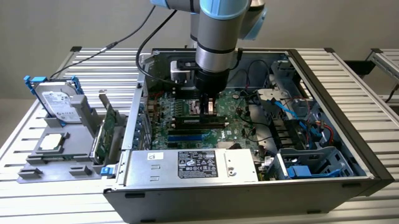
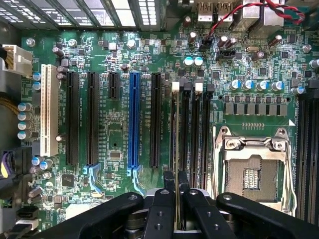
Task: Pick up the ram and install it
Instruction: 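Insert the ram into the slot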
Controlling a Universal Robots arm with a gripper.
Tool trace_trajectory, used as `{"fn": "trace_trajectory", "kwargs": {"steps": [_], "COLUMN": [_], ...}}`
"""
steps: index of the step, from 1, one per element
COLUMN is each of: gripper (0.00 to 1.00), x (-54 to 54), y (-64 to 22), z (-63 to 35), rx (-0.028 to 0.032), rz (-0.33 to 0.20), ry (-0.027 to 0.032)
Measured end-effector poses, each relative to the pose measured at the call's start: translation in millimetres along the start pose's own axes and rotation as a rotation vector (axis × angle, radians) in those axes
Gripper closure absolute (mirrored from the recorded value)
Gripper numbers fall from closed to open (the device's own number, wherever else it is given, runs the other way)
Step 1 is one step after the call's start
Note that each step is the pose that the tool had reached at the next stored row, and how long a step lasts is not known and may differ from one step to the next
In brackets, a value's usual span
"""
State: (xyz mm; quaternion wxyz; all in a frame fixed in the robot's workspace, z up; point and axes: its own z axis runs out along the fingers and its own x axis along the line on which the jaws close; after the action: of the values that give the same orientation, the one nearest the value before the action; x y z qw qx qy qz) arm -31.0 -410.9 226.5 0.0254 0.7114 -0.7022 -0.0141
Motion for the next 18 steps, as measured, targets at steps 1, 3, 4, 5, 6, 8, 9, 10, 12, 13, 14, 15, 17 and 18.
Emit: {"fn": "trace_trajectory", "kwargs": {"steps": [1, 3, 4, 5, 6, 8, 9, 10, 12, 13, 14, 15, 17, 18], "gripper": [0.86, 0.86, 0.86, 0.86, 0.86, 0.86, 0.86, 0.86, 0.86, 0.86, 0.86, 0.86, 0.86, 0.86], "x": [0.0, -0.2, -0.2, -0.3, -0.4, -0.4, -0.5, -0.6, -0.9, -1.1, -1.3, -1.5, -2.0, -2.3], "y": [0.0, 0.0, 0.0, 0.1, 0.2, 0.4, 0.4, 0.5, 0.7, 0.8, 1.0, 1.1, 1.5, 1.7], "z": [0.2, 1.4, 2.3, 3.1, 3.4, 3.5, 3.6, 3.7, 4.1, 4.3, 4.4, 4.7, 5.4, 5.9], "rx": [0.0003, 0.0010, 0.0010, 0.0011, 0.0011, 0.0009, 0.0010, 0.0011, 0.0013, 0.0012, 0.0012, 0.0012, 0.0013, 0.0014], "rz": [0.000, 0.000, 0.000, 0.000, 0.000, 0.000, 0.000, 0.000, 0.000, 0.000, 0.000, 0.000, 0.001, 0.001], "ry": [0.0003, 0.0002, 0.0003, 0.0003, 0.0004, 0.0007, 0.0006, 0.0005, 0.0003, 0.0005, 0.0008, 0.0010, 0.0017, 0.0019]}}
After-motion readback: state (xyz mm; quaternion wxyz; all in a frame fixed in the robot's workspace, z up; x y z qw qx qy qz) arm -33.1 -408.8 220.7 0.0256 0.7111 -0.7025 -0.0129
